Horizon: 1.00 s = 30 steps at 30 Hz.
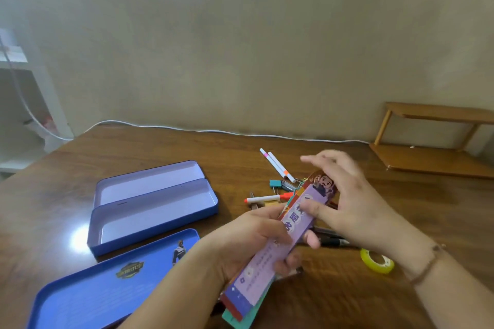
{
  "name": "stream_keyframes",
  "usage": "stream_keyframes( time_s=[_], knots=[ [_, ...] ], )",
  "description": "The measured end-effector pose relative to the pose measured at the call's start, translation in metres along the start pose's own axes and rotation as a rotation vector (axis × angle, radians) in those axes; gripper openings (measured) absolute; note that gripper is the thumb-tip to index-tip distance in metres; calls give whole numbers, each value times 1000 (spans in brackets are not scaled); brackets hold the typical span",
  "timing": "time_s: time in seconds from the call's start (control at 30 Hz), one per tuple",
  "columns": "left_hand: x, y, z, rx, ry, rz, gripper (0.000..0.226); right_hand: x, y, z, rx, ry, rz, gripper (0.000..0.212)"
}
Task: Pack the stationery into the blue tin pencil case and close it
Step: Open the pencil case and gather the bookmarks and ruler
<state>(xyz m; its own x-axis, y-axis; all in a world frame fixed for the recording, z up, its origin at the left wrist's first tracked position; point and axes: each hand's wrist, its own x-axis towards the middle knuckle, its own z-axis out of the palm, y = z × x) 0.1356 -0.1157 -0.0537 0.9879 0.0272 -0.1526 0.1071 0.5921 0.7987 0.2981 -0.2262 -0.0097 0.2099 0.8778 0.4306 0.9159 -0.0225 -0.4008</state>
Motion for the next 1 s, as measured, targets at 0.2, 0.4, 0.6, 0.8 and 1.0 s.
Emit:
stream_keyframes(
  time_s=[0.2,0.4,0.6,0.8,1.0],
  knots=[
    [-4,3,18,138,-35,-72,14,-13,-15,17,230,-79,-82,15],
    [-10,8,15,375,82,-115,35,-33,23,-26,171,92,20,29],
    [0,-5,45,1135,196,-80,22,-96,48,-31,124,-175,53,35],
    [8,-21,60,1179,100,-138,29,-124,54,-19,-45,-218,-2,40],
    [6,-12,49,870,361,62,22,-115,45,-35,85,-35,118,40]
  ],
)
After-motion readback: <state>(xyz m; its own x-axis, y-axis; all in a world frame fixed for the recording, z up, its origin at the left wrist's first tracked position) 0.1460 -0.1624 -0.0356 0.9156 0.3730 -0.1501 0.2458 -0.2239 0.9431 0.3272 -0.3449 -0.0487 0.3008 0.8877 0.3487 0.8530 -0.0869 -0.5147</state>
